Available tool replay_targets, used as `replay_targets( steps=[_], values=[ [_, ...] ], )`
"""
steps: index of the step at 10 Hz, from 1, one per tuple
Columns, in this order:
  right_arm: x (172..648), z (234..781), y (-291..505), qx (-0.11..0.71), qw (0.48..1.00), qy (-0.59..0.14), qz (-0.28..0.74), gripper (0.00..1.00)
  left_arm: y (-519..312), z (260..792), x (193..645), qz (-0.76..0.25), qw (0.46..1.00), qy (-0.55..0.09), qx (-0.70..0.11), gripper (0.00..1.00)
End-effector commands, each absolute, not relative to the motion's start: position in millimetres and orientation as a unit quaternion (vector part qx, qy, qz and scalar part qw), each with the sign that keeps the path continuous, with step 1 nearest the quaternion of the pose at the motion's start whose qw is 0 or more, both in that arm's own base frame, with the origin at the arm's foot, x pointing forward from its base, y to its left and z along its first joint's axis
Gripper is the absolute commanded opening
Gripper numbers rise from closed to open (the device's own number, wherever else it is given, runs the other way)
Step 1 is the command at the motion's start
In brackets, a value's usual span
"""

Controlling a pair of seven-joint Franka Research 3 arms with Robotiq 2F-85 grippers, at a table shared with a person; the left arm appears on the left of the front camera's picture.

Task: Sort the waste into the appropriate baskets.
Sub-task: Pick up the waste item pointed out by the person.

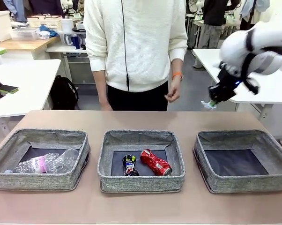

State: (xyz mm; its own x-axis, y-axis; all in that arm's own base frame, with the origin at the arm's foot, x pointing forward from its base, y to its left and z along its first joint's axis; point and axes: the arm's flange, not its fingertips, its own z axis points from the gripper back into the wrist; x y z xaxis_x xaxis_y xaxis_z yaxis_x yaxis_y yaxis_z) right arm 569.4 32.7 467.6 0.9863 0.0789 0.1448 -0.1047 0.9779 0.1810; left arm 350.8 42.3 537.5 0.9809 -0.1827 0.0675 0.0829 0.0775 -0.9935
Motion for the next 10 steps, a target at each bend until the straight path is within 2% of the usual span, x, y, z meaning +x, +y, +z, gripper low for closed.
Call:
replay_targets(
  steps=[1,4,5,6,7,8,9,10],
  values=[
    [515,540,62,0.025,0.999,-0.034,0.03,0.0,44,536,349,-0.102,0.734,0.036,-0.671,1.0],
    [423,585,106,-0.016,0.997,-0.08,0.014,0.0,44,536,349,-0.102,0.734,0.036,-0.671,1.0],
    [417,579,101,0.006,0.998,-0.065,-0.004,0.0,44,536,349,-0.102,0.734,0.036,-0.671,1.0],
    [437,604,99,0.001,0.997,-0.072,0.028,0.0,44,536,349,-0.102,0.734,0.036,-0.671,1.0],
    [437,604,99,0.001,0.997,-0.072,0.028,0.0,44,536,349,-0.102,0.734,0.036,-0.671,1.0],
    [413,603,111,-0.003,0.997,-0.073,0.022,0.09,44,536,349,-0.102,0.734,0.036,-0.671,1.0],
    [411,599,126,0.033,0.996,-0.058,0.057,0.09,44,536,349,-0.102,0.734,0.036,-0.671,1.0],
    [407,627,156,0.002,0.996,-0.077,0.043,0.09,44,536,349,-0.102,0.734,0.036,-0.671,1.0]
  ],
)
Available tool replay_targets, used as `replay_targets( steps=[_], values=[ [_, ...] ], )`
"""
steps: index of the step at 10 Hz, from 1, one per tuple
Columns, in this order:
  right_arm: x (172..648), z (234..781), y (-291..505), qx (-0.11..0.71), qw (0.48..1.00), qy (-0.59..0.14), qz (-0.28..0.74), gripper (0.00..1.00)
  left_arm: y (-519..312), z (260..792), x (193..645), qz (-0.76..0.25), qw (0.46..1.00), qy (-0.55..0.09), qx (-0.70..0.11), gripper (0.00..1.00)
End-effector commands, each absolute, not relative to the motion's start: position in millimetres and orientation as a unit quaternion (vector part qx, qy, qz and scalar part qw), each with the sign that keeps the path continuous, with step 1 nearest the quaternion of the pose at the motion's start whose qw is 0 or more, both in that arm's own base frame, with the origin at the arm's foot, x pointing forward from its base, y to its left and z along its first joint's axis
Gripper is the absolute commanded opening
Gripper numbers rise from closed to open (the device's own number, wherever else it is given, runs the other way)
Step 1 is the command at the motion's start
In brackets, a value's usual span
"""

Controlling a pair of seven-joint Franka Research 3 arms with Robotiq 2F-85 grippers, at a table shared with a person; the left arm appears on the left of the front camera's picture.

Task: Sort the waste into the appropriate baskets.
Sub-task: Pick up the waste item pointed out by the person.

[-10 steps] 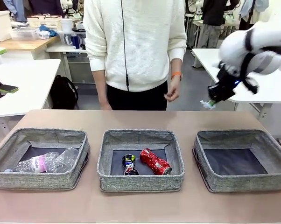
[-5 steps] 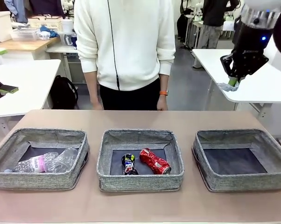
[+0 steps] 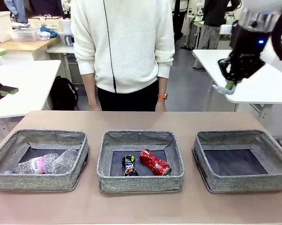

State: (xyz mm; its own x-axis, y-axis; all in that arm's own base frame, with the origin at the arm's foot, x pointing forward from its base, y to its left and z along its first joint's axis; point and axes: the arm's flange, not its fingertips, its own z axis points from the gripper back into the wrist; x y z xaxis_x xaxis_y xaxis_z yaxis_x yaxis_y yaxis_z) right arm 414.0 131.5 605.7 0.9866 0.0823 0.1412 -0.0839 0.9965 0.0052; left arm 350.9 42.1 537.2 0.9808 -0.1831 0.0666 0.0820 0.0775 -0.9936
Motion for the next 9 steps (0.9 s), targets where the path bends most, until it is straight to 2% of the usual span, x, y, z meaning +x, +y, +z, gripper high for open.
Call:
replay_targets(
  steps=[1,2,3,5,7,9],
  values=[
    [401,663,197,-0.004,0.993,-0.113,0.016,0.09,44,536,349,-0.102,0.734,0.036,-0.671,1.0],
    [395,694,250,0.013,0.989,-0.138,-0.044,0.09,44,536,349,-0.102,0.734,0.036,-0.671,1.0],
    [383,710,291,-0.003,0.989,-0.144,-0.045,0.09,44,536,349,-0.102,0.734,0.036,-0.671,1.0],
    [364,732,350,-0.046,0.987,-0.155,-0.016,0.09,44,536,349,-0.102,0.734,0.036,-0.671,1.0],
    [337,749,389,0.0,0.985,-0.144,0.091,0.09,44,536,349,-0.102,0.734,0.036,-0.671,1.0],
    [332,753,401,0.018,0.984,-0.12,0.128,0.09,44,536,349,-0.102,0.734,0.036,-0.671,1.0]
  ],
)
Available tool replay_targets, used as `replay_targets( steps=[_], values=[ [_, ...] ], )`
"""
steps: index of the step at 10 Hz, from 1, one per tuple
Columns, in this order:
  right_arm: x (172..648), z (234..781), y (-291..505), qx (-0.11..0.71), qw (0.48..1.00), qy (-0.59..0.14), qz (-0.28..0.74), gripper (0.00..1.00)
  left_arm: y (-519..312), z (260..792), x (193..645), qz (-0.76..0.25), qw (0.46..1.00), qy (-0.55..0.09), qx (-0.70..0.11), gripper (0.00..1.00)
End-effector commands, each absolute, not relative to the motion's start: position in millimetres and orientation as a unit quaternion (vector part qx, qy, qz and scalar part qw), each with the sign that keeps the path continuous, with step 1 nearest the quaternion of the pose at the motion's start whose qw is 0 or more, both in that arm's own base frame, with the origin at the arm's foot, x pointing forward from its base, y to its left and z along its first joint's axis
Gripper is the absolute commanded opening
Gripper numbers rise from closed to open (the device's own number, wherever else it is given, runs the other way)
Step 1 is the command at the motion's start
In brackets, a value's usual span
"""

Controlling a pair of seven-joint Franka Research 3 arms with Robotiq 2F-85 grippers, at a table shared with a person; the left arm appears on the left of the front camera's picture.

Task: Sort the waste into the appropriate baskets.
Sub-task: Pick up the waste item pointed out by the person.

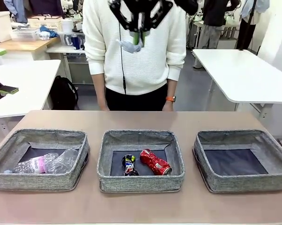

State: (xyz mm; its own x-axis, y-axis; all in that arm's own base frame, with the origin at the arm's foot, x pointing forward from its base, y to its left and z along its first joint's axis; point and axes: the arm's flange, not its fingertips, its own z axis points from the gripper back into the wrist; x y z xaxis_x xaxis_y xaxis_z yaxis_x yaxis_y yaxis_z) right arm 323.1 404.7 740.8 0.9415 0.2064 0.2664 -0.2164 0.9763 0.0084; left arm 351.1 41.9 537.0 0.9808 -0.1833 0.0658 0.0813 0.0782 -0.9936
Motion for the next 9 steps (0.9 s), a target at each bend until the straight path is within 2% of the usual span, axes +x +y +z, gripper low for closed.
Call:
replay_targets(
  steps=[1,2,3,9],
  values=[
    [333,753,400,0.019,0.985,-0.121,0.123,0.09,44,536,349,-0.102,0.734,0.036,-0.671,1.0],
    [335,752,395,0.001,0.985,-0.134,0.105,0.09,44,536,349,-0.102,0.734,0.036,-0.671,1.0],
    [325,743,408,0.022,0.985,-0.127,0.119,0.09,44,536,349,-0.102,0.734,0.036,-0.671,1.0],
    [325,743,408,0.022,0.985,-0.127,0.119,0.09,44,536,349,-0.102,0.734,0.036,-0.671,1.0]
  ],
)
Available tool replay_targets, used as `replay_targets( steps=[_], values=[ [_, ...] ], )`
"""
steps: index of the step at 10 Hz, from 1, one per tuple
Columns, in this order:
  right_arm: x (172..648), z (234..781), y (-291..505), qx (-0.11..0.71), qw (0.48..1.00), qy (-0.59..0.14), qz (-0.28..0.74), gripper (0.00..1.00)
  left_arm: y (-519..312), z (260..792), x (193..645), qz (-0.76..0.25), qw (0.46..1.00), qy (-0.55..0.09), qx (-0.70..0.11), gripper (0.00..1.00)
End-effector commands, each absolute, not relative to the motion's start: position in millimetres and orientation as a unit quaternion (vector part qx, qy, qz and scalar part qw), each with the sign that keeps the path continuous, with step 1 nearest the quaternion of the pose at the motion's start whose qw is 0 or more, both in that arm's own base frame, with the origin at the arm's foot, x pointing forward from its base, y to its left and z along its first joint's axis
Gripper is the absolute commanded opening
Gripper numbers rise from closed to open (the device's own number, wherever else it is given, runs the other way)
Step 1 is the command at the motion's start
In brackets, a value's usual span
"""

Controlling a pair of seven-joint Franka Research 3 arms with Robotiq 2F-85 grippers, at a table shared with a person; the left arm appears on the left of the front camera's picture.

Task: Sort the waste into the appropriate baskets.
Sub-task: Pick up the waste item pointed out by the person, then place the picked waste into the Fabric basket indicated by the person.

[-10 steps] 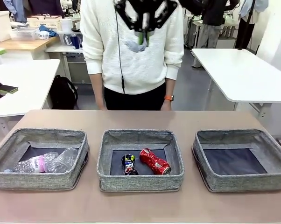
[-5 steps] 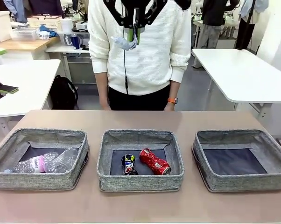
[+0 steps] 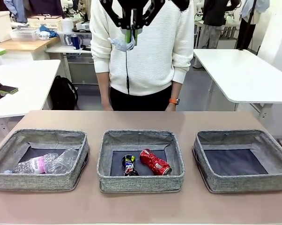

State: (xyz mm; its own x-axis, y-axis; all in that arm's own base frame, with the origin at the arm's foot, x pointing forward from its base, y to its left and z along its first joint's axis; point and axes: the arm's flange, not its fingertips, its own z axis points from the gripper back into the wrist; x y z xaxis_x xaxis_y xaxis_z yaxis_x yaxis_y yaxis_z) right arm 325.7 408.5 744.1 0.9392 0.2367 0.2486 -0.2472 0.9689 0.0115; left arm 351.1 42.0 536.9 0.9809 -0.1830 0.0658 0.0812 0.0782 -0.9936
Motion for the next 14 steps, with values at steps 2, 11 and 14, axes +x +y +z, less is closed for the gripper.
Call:
replay_targets(
  steps=[2,11,14],
  values=[
    [324.7,743.3,407.9,0.022,0.985,-0.127,0.119,0.09,44.4,536.5,349.2,-0.102,0.734,0.036,-0.671,1.0],
    [324.7,743.3,407.9,0.022,0.985,-0.127,0.119,0.09,44.4,536.5,349.2,-0.102,0.734,0.036,-0.671,1.0],
    [324.7,743.3,407.9,0.022,0.985,-0.127,0.119,0.09,44.4,536.5,349.2,-0.102,0.734,0.036,-0.671,1.0]
  ],
)
